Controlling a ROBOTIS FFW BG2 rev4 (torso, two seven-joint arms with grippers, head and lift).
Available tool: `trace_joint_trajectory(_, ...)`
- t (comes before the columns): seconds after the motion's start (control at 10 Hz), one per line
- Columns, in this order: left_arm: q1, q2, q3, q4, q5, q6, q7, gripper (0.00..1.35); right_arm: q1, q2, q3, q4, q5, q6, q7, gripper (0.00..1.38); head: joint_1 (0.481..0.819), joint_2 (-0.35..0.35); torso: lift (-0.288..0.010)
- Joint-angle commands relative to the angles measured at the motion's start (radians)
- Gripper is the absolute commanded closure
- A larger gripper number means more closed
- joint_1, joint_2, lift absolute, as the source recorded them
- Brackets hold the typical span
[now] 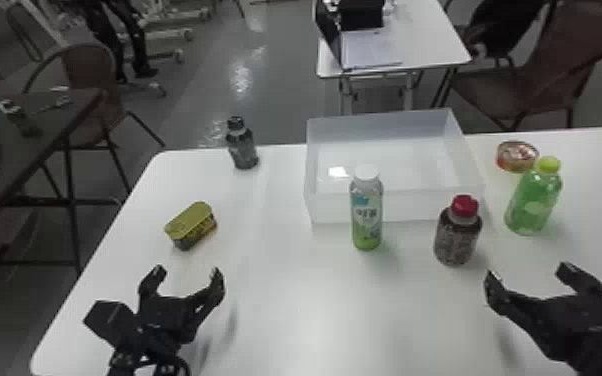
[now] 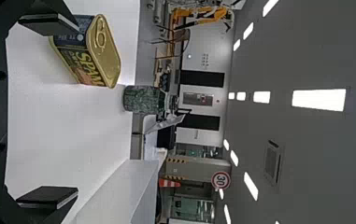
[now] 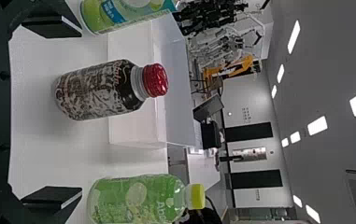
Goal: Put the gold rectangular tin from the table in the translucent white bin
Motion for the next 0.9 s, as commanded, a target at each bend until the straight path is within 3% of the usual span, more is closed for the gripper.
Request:
trace_joint_trajectory(0.0, 0.000, -0.003, -0.005, 0.000, 0.004, 0.008, 0.000, 0.09, 0.000, 0.000, 0.000, 0.000, 0.000, 0.000, 0.000, 0.10, 0.695, 0.212, -0.131)
trace_joint_trajectory(0.5, -0.006, -0.003, 0.035, 0.000, -0.048, 0.008, -0.002, 0.09, 0.003, 0.000, 0.001, 0.005, -0.011, 0.000, 0.000, 0.10, 0.695, 0.222, -0.131)
trace_joint_trajectory(0.8, -0.080, -0.003, 0.097, 0.008, -0.137, 0.067, -0.097, 0.09, 0.006, 0.000, 0.001, 0.005, -0.014, 0.000, 0.000, 0.10, 0.695, 0.224, -0.131)
